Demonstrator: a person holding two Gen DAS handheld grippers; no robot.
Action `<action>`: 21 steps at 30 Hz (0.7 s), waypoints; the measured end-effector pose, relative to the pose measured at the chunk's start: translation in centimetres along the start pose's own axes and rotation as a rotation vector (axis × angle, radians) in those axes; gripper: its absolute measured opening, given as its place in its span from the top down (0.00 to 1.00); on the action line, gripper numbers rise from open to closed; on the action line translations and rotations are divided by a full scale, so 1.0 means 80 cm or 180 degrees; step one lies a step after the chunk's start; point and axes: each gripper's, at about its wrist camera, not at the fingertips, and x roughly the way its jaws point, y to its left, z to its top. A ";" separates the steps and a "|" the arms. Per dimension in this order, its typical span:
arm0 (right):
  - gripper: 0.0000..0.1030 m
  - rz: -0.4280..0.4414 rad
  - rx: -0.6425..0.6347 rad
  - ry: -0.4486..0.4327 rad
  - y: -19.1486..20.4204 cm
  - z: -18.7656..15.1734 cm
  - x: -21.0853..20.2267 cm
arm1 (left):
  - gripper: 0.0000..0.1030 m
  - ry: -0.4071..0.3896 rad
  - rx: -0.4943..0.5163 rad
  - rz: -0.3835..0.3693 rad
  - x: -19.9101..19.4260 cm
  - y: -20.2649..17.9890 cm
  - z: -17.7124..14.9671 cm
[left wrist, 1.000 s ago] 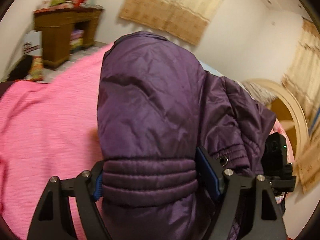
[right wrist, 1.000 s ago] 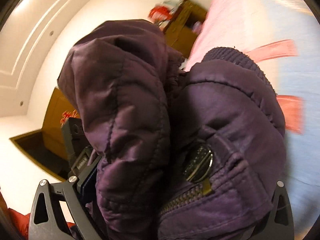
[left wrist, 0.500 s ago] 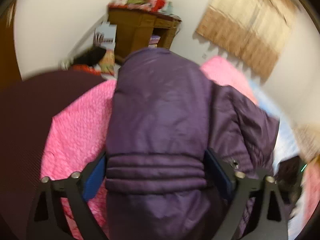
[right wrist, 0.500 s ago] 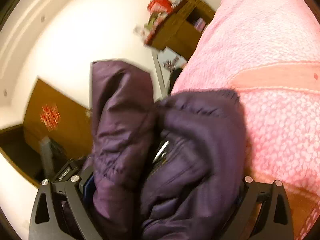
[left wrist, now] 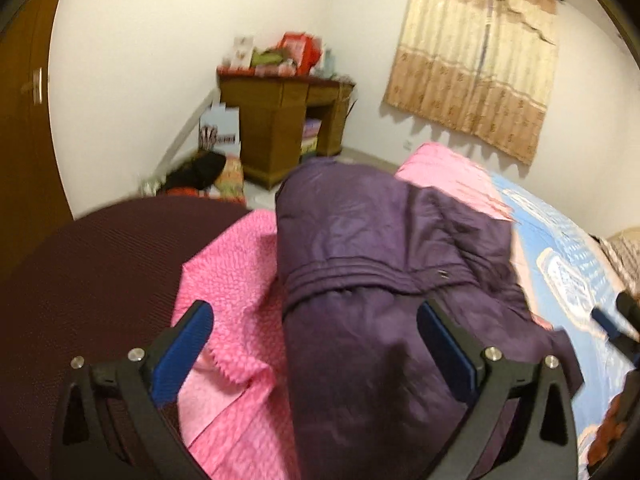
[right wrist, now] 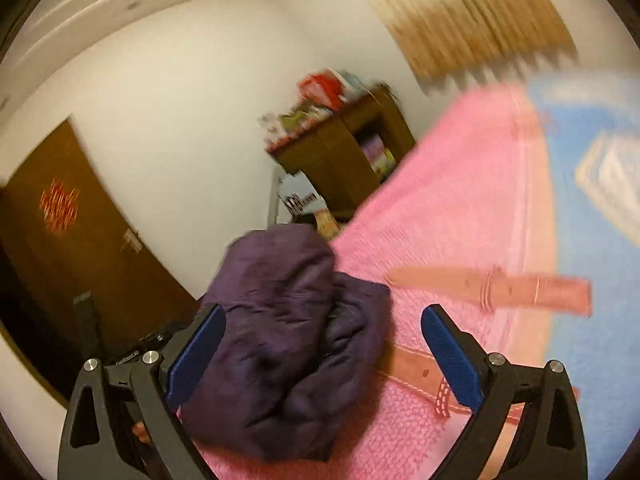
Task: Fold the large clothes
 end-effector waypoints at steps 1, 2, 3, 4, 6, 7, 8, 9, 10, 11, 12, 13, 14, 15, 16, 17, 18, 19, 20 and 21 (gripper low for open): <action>0.15 -0.0003 -0.0154 -0.0025 0.011 -0.015 -0.017 | 0.00 -0.0070 0.0035 -0.0023 -0.006 -0.005 0.000; 0.33 -0.0010 -0.0283 -0.0023 0.026 -0.024 -0.026 | 0.00 -0.0114 0.0060 -0.0042 -0.007 -0.007 -0.002; 0.47 -0.0014 -0.0405 0.0015 0.048 -0.031 -0.020 | 0.00 -0.0158 0.0079 -0.0033 -0.015 -0.010 -0.005; 0.49 0.0000 -0.0473 0.0067 0.062 -0.040 -0.011 | 0.00 -0.0168 0.0107 0.0021 -0.012 -0.018 -0.008; 0.50 -0.0059 -0.0606 0.0141 0.088 -0.063 0.010 | 0.00 -0.0073 0.0148 0.0138 -0.005 -0.023 -0.018; 0.50 -0.0143 -0.0665 0.0203 0.092 -0.075 0.023 | 0.00 0.0019 0.0182 0.0198 0.002 -0.028 -0.024; 0.50 -0.0215 -0.0690 0.0285 0.094 -0.087 0.032 | 0.00 0.0102 0.0211 0.0223 0.010 -0.032 -0.030; 0.50 -0.0321 -0.0691 0.0369 0.091 -0.095 0.042 | 0.00 0.0155 0.0213 0.0229 0.014 -0.034 -0.037; 0.50 -0.0427 -0.0670 0.0448 0.089 -0.103 0.051 | 0.00 0.0190 0.0176 0.0219 0.020 -0.032 -0.041; 0.50 -0.0448 -0.0602 0.0539 0.078 -0.108 0.062 | 0.00 0.0210 0.0109 0.0180 0.020 -0.029 -0.043; 0.50 -0.0364 -0.0396 0.0632 0.062 -0.115 0.074 | 0.00 0.0258 0.0081 0.0165 0.025 -0.026 -0.044; 0.49 -0.0236 -0.0165 0.0674 0.048 -0.119 0.079 | 0.00 0.0290 0.0093 0.0179 0.029 -0.026 -0.043; 0.47 -0.0132 0.0011 0.0699 0.037 -0.121 0.082 | 0.00 0.0300 0.0118 0.0204 0.032 -0.027 -0.041; 0.43 0.0034 0.0272 0.0732 0.017 -0.124 0.088 | 0.00 0.0298 0.0143 0.0218 0.035 -0.027 -0.039; 0.43 0.0127 0.0390 0.0749 0.006 -0.126 0.091 | 0.00 0.0307 0.0166 0.0230 0.036 -0.028 -0.037; 0.42 0.0178 0.0457 0.0757 0.000 -0.128 0.093 | 0.00 0.0316 0.0179 0.0244 0.036 -0.029 -0.035; 0.41 0.0194 0.0492 0.0759 -0.004 -0.129 0.094 | 0.00 0.0316 0.0181 0.0264 0.039 -0.029 -0.034; 0.41 0.0164 0.0466 0.0756 -0.002 -0.130 0.095 | 0.00 0.0311 0.0186 0.0295 0.038 -0.029 -0.035; 0.41 0.0105 0.0402 0.0755 0.003 -0.130 0.094 | 0.00 0.0312 0.0188 0.0316 0.037 -0.031 -0.036; 0.41 0.0067 0.0363 0.0755 0.005 -0.131 0.095 | 0.00 0.0314 0.0181 0.0327 0.037 -0.031 -0.036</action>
